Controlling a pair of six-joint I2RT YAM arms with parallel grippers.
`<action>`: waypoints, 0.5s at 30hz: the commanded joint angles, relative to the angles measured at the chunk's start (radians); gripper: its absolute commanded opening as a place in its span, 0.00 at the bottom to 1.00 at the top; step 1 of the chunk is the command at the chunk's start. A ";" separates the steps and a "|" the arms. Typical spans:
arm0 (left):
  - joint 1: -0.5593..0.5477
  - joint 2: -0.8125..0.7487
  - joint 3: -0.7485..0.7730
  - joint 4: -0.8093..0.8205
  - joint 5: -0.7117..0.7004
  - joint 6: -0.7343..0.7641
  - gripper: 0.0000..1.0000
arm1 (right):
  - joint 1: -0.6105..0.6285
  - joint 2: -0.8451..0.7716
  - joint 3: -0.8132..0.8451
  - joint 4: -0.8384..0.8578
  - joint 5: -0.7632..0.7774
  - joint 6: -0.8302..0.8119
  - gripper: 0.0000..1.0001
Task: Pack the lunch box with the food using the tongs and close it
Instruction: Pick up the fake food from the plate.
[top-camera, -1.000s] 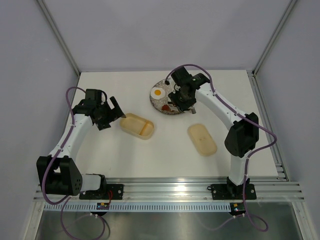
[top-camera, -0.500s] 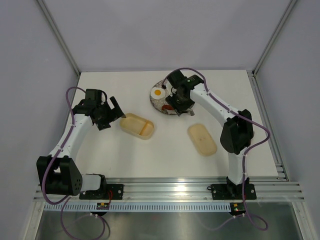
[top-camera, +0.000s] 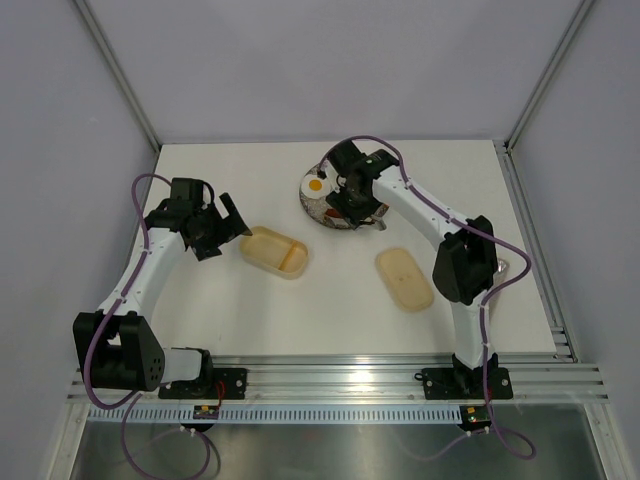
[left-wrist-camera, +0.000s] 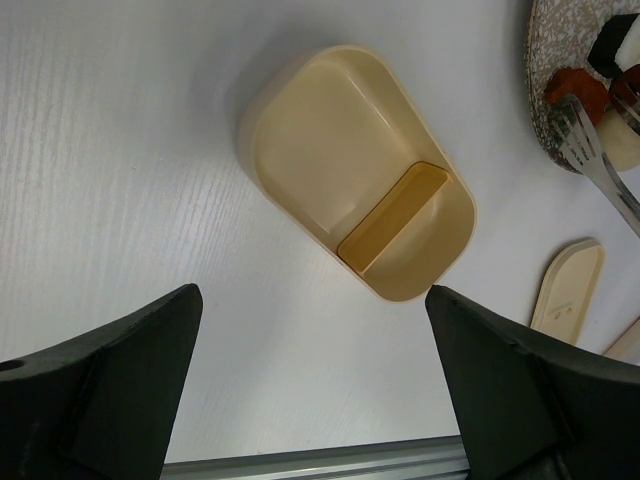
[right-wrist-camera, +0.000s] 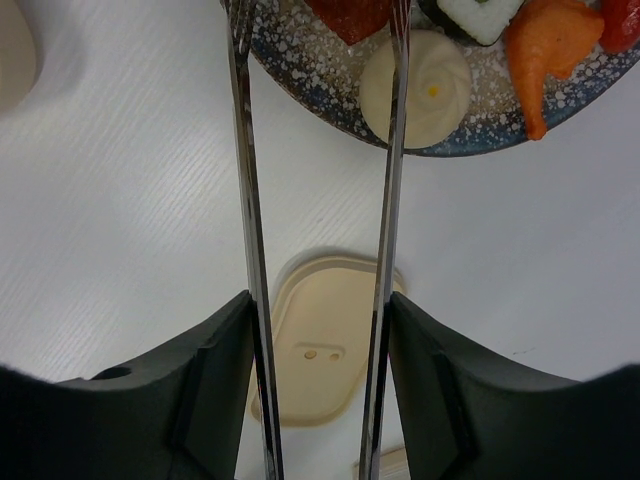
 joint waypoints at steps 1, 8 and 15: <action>0.003 -0.025 0.018 0.009 -0.004 0.020 0.99 | 0.008 0.016 0.052 0.006 0.028 -0.037 0.60; 0.003 -0.028 0.012 0.009 -0.004 0.023 0.99 | 0.008 0.028 0.052 0.017 0.037 -0.042 0.60; 0.003 -0.028 0.011 0.009 -0.002 0.024 0.99 | 0.008 0.022 0.049 0.023 0.008 -0.020 0.45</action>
